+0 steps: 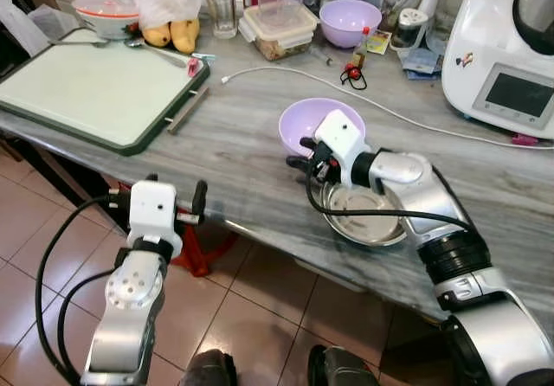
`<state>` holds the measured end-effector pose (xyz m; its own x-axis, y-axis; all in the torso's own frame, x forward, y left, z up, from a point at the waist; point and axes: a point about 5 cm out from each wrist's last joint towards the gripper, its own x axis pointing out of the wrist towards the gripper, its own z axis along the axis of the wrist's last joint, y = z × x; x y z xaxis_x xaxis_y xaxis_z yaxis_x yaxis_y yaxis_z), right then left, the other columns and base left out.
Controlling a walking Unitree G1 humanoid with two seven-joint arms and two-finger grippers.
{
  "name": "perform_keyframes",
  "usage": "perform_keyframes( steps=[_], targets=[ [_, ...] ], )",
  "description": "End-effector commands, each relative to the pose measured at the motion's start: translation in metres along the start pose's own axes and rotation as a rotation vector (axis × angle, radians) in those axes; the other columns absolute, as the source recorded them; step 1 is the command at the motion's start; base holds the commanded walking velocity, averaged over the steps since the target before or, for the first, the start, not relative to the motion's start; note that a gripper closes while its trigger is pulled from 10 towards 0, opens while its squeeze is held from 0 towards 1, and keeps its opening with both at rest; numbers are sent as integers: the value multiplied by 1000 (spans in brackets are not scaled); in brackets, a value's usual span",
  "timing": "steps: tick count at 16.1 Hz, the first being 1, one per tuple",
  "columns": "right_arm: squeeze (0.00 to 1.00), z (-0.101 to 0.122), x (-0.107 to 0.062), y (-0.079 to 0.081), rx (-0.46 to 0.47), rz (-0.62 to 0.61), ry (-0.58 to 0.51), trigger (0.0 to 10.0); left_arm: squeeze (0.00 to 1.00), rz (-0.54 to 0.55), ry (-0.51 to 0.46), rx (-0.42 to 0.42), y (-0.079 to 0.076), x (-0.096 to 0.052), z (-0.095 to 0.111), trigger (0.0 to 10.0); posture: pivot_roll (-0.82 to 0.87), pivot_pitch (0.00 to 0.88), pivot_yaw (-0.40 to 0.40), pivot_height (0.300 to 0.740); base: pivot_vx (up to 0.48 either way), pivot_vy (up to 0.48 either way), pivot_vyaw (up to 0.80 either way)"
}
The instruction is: Setting the table
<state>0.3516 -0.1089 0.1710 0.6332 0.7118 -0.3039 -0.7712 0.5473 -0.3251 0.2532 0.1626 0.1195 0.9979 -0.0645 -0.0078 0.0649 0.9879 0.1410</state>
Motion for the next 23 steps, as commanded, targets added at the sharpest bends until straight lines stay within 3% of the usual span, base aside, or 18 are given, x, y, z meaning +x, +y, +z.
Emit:
perform_keyframes(
  steps=[1, 6, 10, 13, 21, 22, 23],
  targets=[
    [1000, 9, -3, -1, -12, 6, -17, 10000, 0, 17, 10, 7, 2, 0, -4, 10000, 35, 73, 7, 740, 0, 0, 0],
    [1000, 21, -16, -4, -19, -71, -74, 10000, 0, 18, 3, 2, 1, 3, -4, 10000, 22, 60, -3, 740, 0, 0, 0],
    [1000, 15, -37, 11, 5, -219, -78, 10000, 0, 26, 3, -12, 2, 2, -6, 10000, 6, 66, 1, 740, 0, 0, 0],
    [1000, 0, -44, 26, 74, -248, -28, 10000, 0, 17, 2, -13, 2, 4, -7, 10000, -2, 71, 9, 740, 0, 0, 0],
    [1000, -37, -50, 39, 174, -252, 163, 10000, 0, 17, 15, -27, 0, 1, -9, 10000, 2, 88, 5, 740, 0, 0, 0],
    [984, -40, -51, 40, 182, -251, 179, 10000, 0, 18, 17, -29, 0, 0, -9, 10000, 0, 89, 6, 740, 0, 0, 0],
    [878, -42, -51, 41, 187, -254, 194, 10000, 0, 18, 18, -31, 0, 0, -9, 10000, 0, 89, 7, 740, 0, 0, 0]
  ],
)
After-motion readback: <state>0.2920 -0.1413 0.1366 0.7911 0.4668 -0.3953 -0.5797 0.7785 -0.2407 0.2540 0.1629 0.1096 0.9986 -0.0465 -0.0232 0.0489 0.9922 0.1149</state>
